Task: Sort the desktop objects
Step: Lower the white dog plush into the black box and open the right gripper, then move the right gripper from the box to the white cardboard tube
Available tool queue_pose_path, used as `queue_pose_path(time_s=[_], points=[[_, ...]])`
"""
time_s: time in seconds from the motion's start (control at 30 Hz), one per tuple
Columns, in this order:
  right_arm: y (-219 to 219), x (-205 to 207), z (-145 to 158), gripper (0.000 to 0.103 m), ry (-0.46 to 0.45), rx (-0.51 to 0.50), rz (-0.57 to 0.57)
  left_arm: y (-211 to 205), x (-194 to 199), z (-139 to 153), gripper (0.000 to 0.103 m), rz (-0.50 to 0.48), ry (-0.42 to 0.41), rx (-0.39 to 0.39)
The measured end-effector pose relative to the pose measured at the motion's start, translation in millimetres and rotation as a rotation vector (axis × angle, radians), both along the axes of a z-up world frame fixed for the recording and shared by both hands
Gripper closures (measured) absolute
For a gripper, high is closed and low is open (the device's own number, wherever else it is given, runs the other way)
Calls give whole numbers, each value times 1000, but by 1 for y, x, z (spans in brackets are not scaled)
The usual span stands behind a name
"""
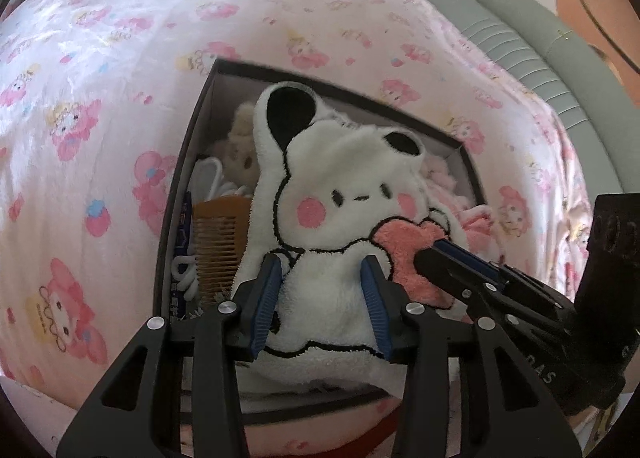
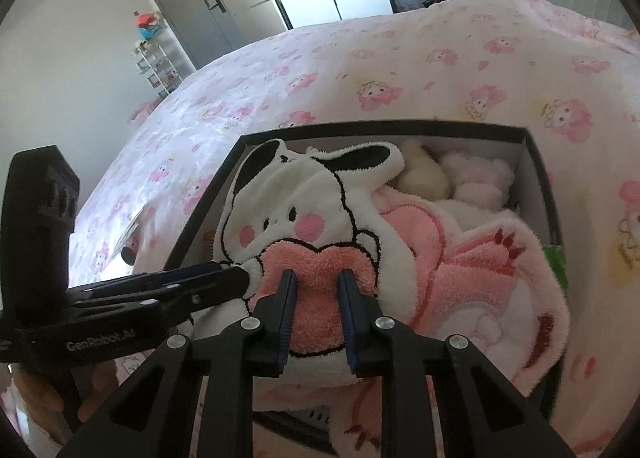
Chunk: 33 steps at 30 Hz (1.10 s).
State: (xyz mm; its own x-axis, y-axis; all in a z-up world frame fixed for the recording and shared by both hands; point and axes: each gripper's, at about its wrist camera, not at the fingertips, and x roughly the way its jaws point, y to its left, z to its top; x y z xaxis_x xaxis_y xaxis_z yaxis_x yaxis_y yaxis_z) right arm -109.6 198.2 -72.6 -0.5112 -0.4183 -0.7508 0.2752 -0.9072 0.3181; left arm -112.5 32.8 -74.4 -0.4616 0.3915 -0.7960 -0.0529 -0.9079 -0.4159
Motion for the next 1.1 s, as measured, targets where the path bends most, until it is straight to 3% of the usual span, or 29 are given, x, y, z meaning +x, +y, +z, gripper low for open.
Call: queue_pose_path(time_s=[0.07,0.2,0.33,0.6,1.1], points=[[2,6,15,82,18,-12,-36,2,10,19,61,-4,46,-15],[-4,25,46,54,71,48,-95,5,29,57,57,-13,138,-68],[-13,46,76,52,136,127,-137,1,52,92,52,-11,217,-85],[-21,83,108,48,165,114,-181,-4,93,127,50,-23,281,-137],[-52,123,110,48,147,117,-181,-29,135,129,50,-26,268,-161]])
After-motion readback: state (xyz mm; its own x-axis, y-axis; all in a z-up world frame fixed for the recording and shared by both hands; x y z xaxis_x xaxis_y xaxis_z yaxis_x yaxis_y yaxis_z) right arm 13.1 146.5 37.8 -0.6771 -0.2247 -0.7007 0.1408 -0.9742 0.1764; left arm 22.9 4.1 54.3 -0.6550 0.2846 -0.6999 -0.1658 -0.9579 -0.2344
